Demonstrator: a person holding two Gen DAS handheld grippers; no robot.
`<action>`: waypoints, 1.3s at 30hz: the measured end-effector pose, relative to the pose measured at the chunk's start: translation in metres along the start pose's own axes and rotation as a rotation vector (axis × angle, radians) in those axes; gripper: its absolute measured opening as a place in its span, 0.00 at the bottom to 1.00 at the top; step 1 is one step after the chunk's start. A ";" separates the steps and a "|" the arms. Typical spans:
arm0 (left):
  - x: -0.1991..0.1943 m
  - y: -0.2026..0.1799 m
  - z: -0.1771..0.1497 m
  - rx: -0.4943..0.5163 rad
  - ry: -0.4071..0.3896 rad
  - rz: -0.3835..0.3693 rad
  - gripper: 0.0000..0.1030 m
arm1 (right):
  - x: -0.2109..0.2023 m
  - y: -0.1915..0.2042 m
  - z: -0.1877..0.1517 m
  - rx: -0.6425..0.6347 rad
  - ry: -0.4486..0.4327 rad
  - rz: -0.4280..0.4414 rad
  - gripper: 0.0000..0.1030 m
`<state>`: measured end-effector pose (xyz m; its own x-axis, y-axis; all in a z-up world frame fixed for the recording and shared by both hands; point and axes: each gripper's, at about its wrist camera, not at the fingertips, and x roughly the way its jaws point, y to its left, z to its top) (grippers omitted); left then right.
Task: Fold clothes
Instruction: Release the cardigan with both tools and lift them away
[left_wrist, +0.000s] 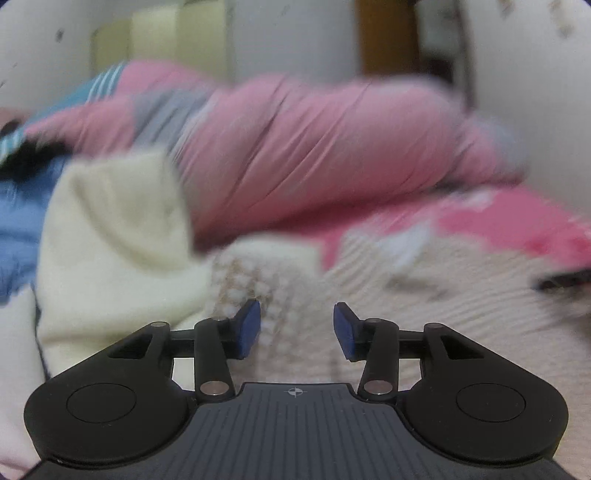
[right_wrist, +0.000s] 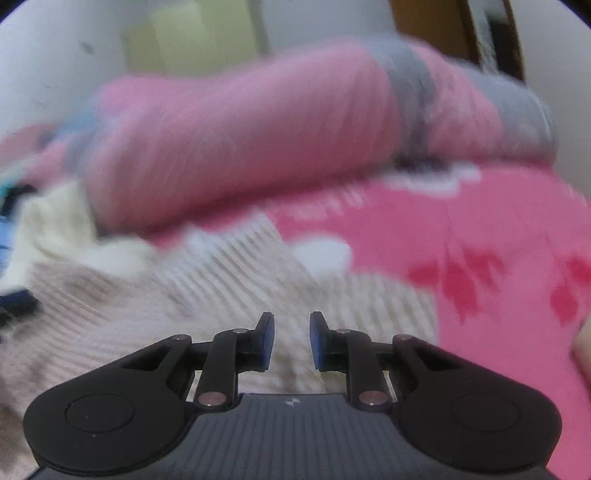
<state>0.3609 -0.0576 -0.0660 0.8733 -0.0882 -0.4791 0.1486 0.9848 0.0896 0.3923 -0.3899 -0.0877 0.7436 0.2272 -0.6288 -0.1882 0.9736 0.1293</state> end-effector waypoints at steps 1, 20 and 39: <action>0.014 0.005 -0.004 -0.001 0.036 0.026 0.38 | 0.003 -0.001 -0.001 0.000 0.008 -0.012 0.20; -0.049 0.005 -0.011 0.191 -0.085 0.086 0.53 | -0.045 -0.004 -0.003 0.057 -0.013 0.003 0.26; -0.016 -0.003 0.066 -0.023 -0.020 -0.219 0.55 | -0.055 0.043 0.047 -0.096 -0.046 0.203 0.27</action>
<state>0.3774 -0.0692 -0.0013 0.8305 -0.3029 -0.4674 0.3254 0.9450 -0.0343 0.3735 -0.3595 -0.0114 0.7120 0.4215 -0.5616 -0.3959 0.9015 0.1746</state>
